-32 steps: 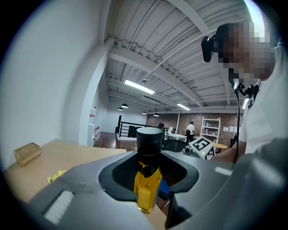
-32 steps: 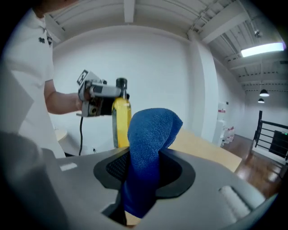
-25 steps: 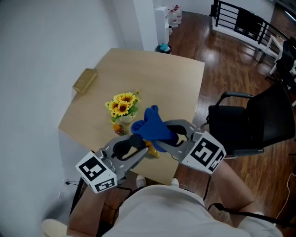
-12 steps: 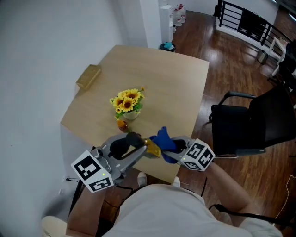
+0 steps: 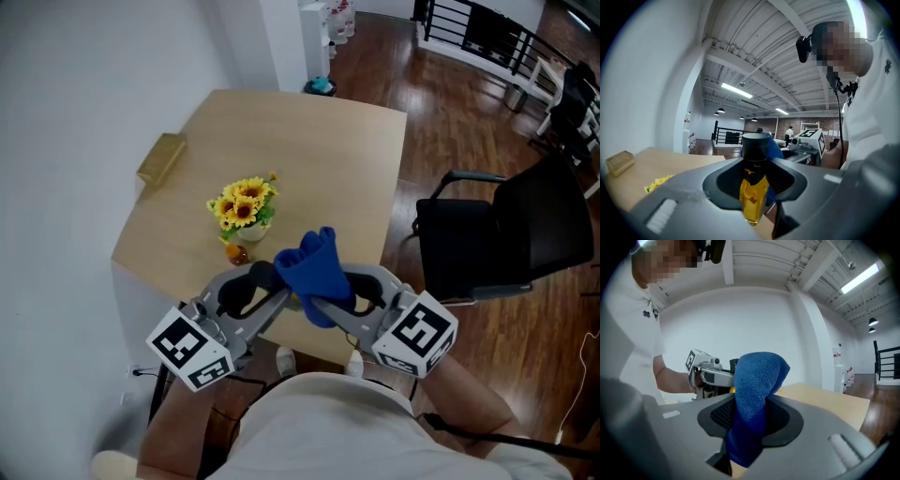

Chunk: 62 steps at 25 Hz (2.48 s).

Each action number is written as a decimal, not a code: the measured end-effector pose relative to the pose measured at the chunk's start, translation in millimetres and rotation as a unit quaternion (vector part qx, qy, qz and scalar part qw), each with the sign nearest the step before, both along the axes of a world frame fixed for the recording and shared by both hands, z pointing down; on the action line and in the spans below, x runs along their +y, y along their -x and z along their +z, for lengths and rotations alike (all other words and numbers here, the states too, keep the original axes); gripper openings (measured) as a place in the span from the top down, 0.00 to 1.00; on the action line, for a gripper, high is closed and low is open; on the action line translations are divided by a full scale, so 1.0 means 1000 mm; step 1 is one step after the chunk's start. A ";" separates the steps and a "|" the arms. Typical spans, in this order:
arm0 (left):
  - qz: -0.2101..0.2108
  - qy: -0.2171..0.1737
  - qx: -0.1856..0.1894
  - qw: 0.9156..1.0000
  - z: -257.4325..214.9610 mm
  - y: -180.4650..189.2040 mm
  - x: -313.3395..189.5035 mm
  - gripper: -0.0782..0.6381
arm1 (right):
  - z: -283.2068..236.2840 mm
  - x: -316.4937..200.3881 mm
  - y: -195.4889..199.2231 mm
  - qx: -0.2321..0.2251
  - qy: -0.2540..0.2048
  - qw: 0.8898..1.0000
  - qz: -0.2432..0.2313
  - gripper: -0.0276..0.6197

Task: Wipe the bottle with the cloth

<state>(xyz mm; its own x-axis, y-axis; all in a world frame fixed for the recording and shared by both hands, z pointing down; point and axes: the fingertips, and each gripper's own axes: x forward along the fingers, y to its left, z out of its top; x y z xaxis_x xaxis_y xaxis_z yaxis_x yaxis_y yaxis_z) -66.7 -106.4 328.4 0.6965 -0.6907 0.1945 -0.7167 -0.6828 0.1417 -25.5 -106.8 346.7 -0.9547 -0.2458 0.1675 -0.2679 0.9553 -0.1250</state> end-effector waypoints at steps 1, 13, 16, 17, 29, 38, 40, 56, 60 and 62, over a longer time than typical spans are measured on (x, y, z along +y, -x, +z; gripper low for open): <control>0.002 -0.002 0.001 1.000 -0.001 -0.001 0.000 0.68 | 0.005 -0.001 0.001 0.003 0.004 1.000 0.007 0.73; 0.018 -0.033 0.026 0.999 -0.041 0.029 -0.004 0.68 | 0.162 -0.015 0.008 0.098 0.178 0.977 0.061 0.73; 0.021 -0.033 0.027 0.999 -0.043 0.030 -0.007 0.68 | 0.162 0.002 0.035 0.092 0.200 0.975 0.025 0.73; 0.023 -0.032 0.026 0.999 -0.041 0.031 -0.009 0.68 | 0.158 0.008 0.046 0.084 0.209 0.974 0.012 0.73; 0.054 -0.009 0.001 0.998 -0.006 0.040 -0.030 0.68 | 0.162 0.007 0.023 0.059 0.257 0.961 0.083 0.73; 0.014 0.002 -0.020 1.000 0.063 0.043 -0.085 0.68 | 0.126 0.011 -0.053 0.065 0.176 0.963 0.191 0.73; -0.009 0.008 -0.027 1.000 0.090 0.050 -0.100 0.68 | 0.120 0.019 -0.061 0.073 0.167 0.963 0.201 0.73; -0.105 0.026 -0.077 0.991 0.225 0.068 -0.148 0.68 | 0.112 0.040 -0.091 0.110 0.147 0.954 0.238 0.73; -0.108 0.021 -0.077 0.991 0.227 0.069 -0.143 0.68 | 0.108 0.040 -0.093 0.111 0.141 0.957 0.226 0.73; -0.110 0.021 -0.081 0.990 0.226 0.068 -0.142 0.66 | 0.106 0.039 -0.095 0.110 0.136 0.959 0.221 0.72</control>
<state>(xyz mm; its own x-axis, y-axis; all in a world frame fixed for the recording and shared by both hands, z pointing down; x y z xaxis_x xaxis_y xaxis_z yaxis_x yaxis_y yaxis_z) -135.0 -248.0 554.7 0.4881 -0.8112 0.3221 -0.8628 -0.5041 0.0379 70.0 -68.3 452.3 -0.7013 -0.5377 0.4680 -0.6882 0.6819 -0.2478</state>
